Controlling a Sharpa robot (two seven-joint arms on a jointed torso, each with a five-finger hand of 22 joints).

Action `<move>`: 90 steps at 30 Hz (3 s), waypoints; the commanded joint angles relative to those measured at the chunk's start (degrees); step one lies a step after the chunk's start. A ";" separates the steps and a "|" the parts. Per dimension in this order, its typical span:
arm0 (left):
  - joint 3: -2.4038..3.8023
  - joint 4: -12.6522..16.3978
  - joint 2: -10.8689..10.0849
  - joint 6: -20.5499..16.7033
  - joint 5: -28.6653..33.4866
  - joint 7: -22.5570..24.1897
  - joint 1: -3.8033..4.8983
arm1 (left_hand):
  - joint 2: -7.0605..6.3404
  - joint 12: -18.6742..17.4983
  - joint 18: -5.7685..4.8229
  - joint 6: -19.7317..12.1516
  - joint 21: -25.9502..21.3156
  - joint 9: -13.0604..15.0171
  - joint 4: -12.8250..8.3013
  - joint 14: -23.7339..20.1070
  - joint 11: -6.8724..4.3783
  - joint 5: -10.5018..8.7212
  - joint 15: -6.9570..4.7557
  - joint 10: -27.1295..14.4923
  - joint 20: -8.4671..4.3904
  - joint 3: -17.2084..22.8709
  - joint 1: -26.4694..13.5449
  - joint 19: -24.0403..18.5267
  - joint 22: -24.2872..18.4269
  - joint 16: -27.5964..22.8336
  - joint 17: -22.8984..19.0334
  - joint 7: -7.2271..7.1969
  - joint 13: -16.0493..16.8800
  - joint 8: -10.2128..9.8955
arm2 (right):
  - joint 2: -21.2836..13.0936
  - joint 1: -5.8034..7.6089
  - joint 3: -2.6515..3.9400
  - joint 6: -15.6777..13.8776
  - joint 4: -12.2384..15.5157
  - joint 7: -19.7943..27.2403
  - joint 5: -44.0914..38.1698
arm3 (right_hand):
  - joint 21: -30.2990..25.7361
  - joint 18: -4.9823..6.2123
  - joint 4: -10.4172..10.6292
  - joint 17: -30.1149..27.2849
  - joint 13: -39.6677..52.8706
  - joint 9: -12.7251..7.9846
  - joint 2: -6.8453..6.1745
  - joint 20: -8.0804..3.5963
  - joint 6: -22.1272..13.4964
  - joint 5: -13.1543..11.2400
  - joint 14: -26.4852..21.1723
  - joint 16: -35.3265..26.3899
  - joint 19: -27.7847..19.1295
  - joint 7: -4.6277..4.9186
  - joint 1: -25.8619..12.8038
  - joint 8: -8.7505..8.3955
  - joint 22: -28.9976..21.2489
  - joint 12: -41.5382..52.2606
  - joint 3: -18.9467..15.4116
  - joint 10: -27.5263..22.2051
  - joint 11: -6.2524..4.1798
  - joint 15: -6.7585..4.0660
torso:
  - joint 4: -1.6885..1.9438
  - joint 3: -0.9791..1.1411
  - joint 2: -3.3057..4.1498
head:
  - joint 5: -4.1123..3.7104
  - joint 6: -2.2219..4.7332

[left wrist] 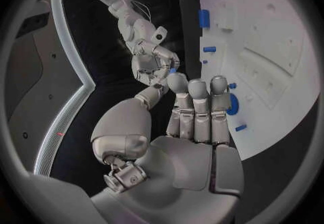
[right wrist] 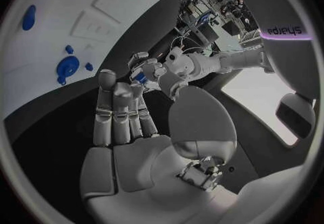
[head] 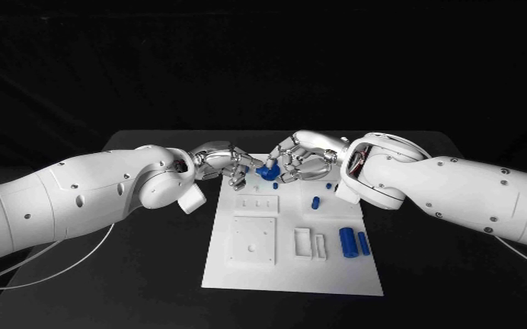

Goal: Assemble the parts on the task board

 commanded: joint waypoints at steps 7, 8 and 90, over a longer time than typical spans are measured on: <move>0.09 0.57 0.08 -0.53 -3.23 -0.47 0.11 | 1.10 0.21 -1.14 1.35 -0.21 0.19 -0.32 0.12 -0.17 0.60 -0.20 0.01 -6.35 0.34 2.42 -0.34 1.11 0.40 0.02 -0.50 -0.17 0.42 | -0.41 -0.09 -0.03 -4.06 -2.73 0.54 1.74 | -0.01 0.79 0.16 -0.20 -0.15 -0.24 -0.10 0.00 -0.18 -0.16 -0.06 -0.05 -0.15 0.28 -0.85 -0.22 1.18 0.11 0.46 -0.26 0.08 0.19 | 0.07 -0.05 0.02 | 0.01 0.02; 0.09 0.76 0.08 -1.36 -3.23 -0.78 0.11 | 1.06 0.21 -1.14 1.39 -0.20 0.19 -0.32 0.13 -0.18 0.63 -0.20 0.02 -6.35 0.35 2.45 -0.33 1.11 0.41 0.02 -0.50 -0.18 0.41 | -0.33 -0.09 -0.03 -4.63 -2.78 0.44 1.86 | -0.02 0.79 0.17 -0.21 -0.15 -0.25 -0.11 0.00 -0.19 -0.15 -0.06 -0.05 -0.15 0.29 -0.86 -0.23 1.18 0.10 0.47 -0.26 0.09 0.19 | 0.07 -0.07 0.01 | 0.00 0.03; -1.39 -0.24 10.36 -17.33 -46.90 -30.18 -2.97 | -7.03 -1.51 -0.43 7.88 0.25 -2.10 0.89 5.47 -2.01 15.79 -0.98 5.21 -7.12 -0.31 7.28 4.26 1.00 -0.41 -1.28 -2.34 -2.34 -0.26 | 6.57 3.34 4.69 -9.89 -28.16 2.86 20.17 | -26.74 -0.06 0.35 -21.69 -42.27 -1.98 -0.83 10.39 -2.10 -0.56 -4.85 -46.68 -20.66 2.45 -4.66 2.73 -7.98 -49.13 0.04 8.44 3.26 7.25 | 0.02 -0.07 0.02 | -0.05 -2.32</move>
